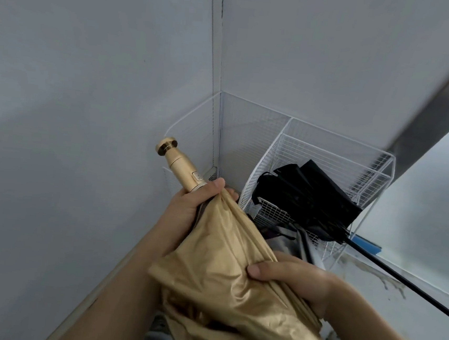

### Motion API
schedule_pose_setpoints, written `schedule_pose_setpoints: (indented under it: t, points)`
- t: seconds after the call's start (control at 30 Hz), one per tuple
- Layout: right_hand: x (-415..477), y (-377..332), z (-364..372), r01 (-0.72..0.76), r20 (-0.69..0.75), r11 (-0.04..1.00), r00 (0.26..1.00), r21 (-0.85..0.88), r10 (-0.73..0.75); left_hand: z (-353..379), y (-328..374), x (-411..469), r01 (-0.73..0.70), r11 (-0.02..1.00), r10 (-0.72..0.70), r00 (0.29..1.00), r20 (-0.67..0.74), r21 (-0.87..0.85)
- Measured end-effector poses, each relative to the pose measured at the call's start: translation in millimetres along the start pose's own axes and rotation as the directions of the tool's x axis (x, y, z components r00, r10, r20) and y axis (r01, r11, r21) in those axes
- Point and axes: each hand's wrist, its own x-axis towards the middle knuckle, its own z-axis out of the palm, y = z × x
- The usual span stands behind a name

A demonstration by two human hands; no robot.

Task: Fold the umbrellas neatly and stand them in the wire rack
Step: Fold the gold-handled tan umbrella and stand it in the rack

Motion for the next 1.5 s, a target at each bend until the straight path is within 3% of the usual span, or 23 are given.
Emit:
schedule_pose_setpoints:
  t: [0.1, 0.2, 0.27, 0.4, 0.5, 0.6, 0.77, 0.87, 1.0, 1.1, 1.13, 1.23, 1.33, 1.4, 1.5]
  points:
    - [3.6, 1.7, 7.4, 0.027, -0.066, 0.997, 0.997, -0.077, -0.032, 0.1, 4.3, 4.7, 0.043, 0.995, -0.023, 0.977, -0.212, 0.092]
    - [7.0, 1.8, 10.8, 0.192, -0.195, 0.965, 0.954, -0.180, -0.226, -1.7, 6.0, 6.4, -0.023, 0.963, 0.143, 0.889, -0.435, 0.270]
    - [7.9, 1.9, 9.2, 0.299, -0.228, 0.928, 0.909, -0.221, -0.348, -3.3, 5.9, 5.2, -0.080, 0.935, 0.258, 0.824, -0.505, 0.347]
    - [2.7, 2.2, 10.1, 0.379, -0.116, 0.802, 0.871, -0.462, -0.478, -9.8, 6.0, 5.2, -0.172, 0.923, 0.348, 0.755, -0.556, 0.345]
    - [5.5, 8.9, 15.3, 0.390, -0.156, 0.696, 0.798, -0.603, -0.582, -12.2, 6.4, 4.8, -0.186, 0.916, 0.365, 0.751, -0.549, 0.355]
    - [7.2, 7.2, 10.6, 0.505, -0.285, 0.763, 0.723, -0.403, -0.629, -10.7, 4.3, 7.0, -0.229, 0.910, 0.388, 0.762, -0.518, 0.344]
    - [-4.1, -6.5, -6.7, 0.524, -0.405, 0.843, 0.750, -0.120, -0.524, -8.0, 4.0, 5.2, -0.290, 0.888, 0.428, 0.804, -0.413, 0.356]
    - [-4.7, -6.4, -4.3, 0.516, -0.405, 0.833, 0.731, -0.202, -0.550, -3.7, 2.9, 3.4, -0.304, 0.887, 0.414, 0.856, -0.308, 0.348]
    - [-0.5, -7.9, -9.0, 0.561, -0.587, 0.774, 0.533, -0.295, -0.610, 2.7, 3.4, -2.4, -0.329, 0.876, 0.391, 0.913, -0.120, 0.352]
    - [-0.5, -10.8, -9.3, 0.532, -0.634, 0.762, 0.454, -0.370, -0.626, 10.3, 1.0, -7.8, -0.314, 0.914, 0.330, 0.944, -0.022, 0.257]
    - [-0.2, -10.9, -9.1, 0.518, -0.641, 0.771, 0.457, -0.372, -0.616, 12.1, 0.8, -8.9, -0.305, 0.927, 0.315, 0.949, -0.010, 0.219]
    - [-0.8, -11.6, -9.1, 0.478, -0.602, 0.817, 0.563, -0.322, -0.567, 9.3, 4.2, -8.1, -0.285, 0.952, 0.289, 0.957, -0.023, 0.114]
    - [-1.0, -9.1, -12.9, 0.361, -0.567, 0.853, 0.639, -0.377, -0.520, -1.6, 11.9, -5.4, -0.276, 0.960, 0.279, 0.955, -0.095, 0.046]
    - [0.7, -6.8, -14.2, 0.292, -0.583, 0.845, 0.621, -0.448, -0.524, -8.9, 16.3, -5.0, -0.263, 0.965, 0.263, 0.957, -0.120, 0.017]
    - [4.1, -7.6, -16.3, 0.289, -0.626, 0.819, 0.535, -0.496, -0.567, -19.6, 20.6, -5.7, -0.239, 0.970, 0.232, 0.962, -0.144, -0.033]
